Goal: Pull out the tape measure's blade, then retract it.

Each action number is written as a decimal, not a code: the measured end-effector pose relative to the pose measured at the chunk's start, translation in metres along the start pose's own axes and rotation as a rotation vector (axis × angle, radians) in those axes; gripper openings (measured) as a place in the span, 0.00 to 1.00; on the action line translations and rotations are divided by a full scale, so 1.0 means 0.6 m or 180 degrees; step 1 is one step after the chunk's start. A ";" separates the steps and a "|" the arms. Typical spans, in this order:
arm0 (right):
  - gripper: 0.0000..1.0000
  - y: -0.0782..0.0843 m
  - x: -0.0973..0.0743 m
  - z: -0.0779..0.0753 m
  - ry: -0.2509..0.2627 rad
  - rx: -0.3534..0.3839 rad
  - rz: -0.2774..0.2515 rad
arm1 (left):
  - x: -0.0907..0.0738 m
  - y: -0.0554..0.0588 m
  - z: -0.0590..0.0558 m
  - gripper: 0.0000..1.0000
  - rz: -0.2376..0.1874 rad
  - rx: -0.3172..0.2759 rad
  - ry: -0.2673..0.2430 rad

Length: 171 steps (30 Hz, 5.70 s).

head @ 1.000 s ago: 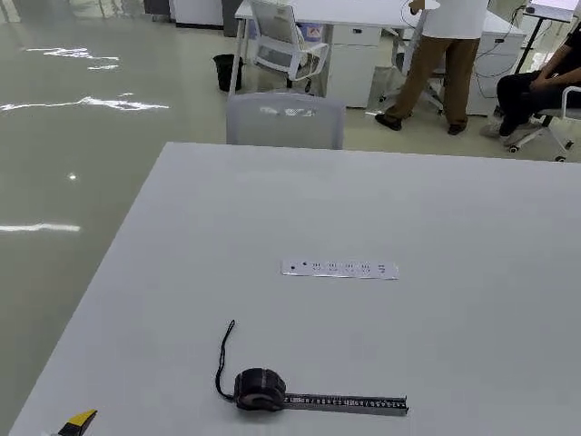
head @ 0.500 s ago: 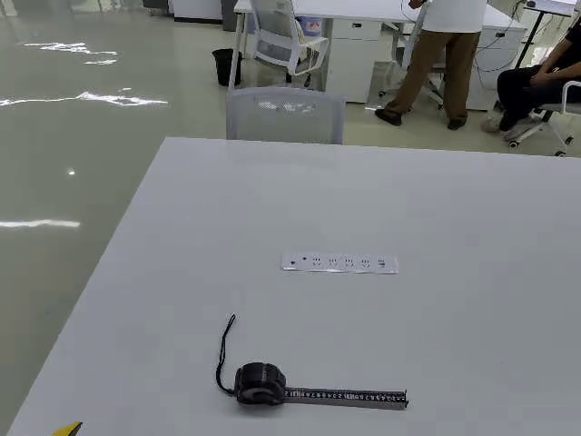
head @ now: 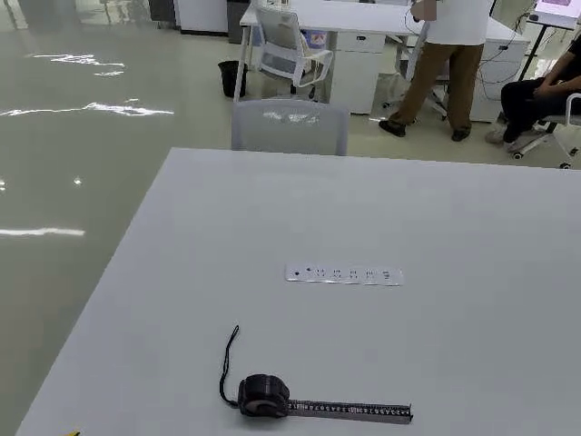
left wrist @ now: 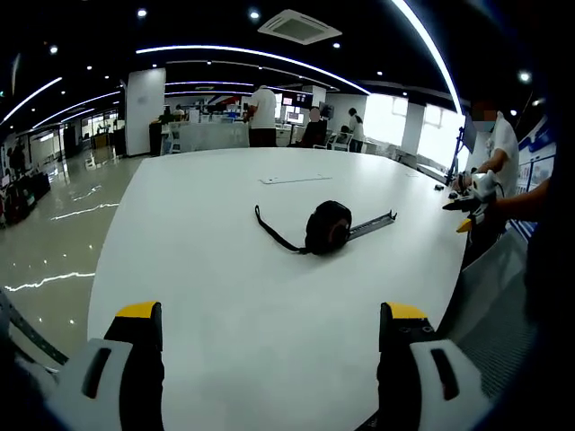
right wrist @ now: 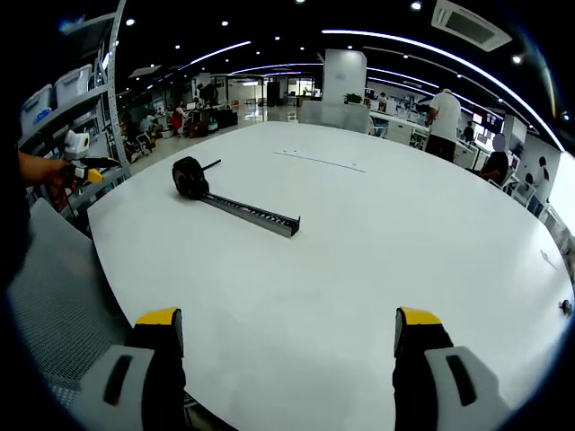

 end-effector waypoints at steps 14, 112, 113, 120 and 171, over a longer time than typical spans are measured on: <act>1.00 0.012 -0.005 -0.003 0.0036 0.0018 0.0106 | 0.006 0.001 -0.007 0.99 0.0052 0.0027 0.0018; 0.62 -0.202 0.237 0.012 -0.1759 -0.2088 0.1021 | 0.244 -0.131 -0.164 0.99 -0.0130 0.0191 -0.0517; 0.63 -0.203 0.246 0.010 -0.1764 -0.2103 0.1038 | 0.248 -0.133 -0.165 0.99 -0.0119 0.0211 -0.0536; 0.59 -0.213 0.267 0.009 -0.1843 -0.2252 0.1195 | 0.262 -0.138 -0.157 0.99 -0.0143 0.0073 -0.0620; 0.15 -0.170 0.334 0.014 -0.1849 -0.2864 0.1515 | 0.308 -0.126 -0.170 0.93 -0.0162 -0.0170 -0.0742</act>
Point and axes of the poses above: the centre of the closed fingertips' face, and the gripper's own axes: x roughly forward along the fingers, z roughly to its left, y roughly out of its underside, the point moved 8 cm from there along -x, roughly backward along the fingers, and after that the axes turned 6 degrees about y, right-handed, at the moved point
